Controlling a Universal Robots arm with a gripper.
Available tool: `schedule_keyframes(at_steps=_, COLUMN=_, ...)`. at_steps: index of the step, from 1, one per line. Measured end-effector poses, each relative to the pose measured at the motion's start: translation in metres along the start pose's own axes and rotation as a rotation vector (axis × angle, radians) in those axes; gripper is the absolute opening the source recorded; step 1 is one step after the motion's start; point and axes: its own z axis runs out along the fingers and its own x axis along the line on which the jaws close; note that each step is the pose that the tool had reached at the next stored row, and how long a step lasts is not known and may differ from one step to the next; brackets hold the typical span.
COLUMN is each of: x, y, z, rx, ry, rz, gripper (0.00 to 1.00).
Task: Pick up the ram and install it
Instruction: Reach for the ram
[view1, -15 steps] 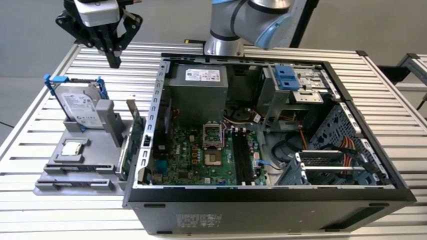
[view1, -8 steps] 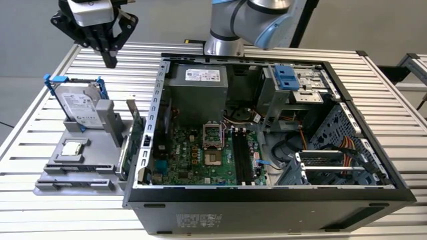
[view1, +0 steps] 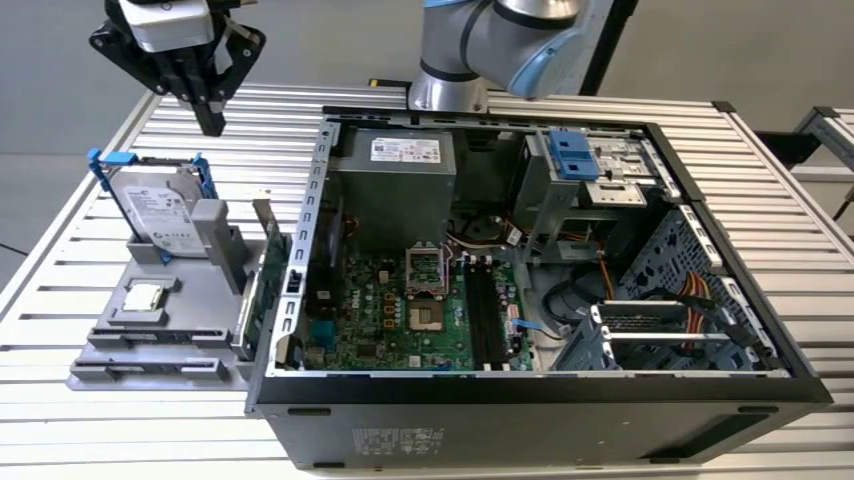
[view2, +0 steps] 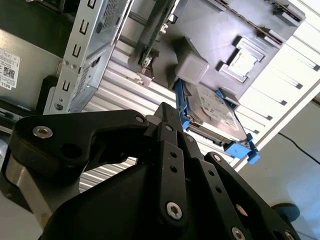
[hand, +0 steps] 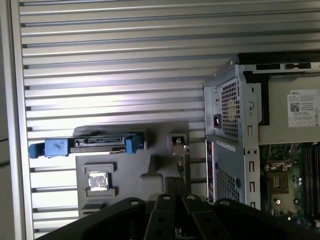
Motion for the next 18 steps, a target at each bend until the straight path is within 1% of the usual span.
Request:
schedule_keyframes(at_steps=5, x=0.005, y=-0.0003, z=-0.0001, rx=0.0, ry=0.0, rz=0.0, gripper=0.0)
schedule_keyframes(at_steps=18, x=0.0266, y=-0.0019, z=-0.0006, rx=0.0, ry=0.0001, rz=0.0, gripper=0.0)
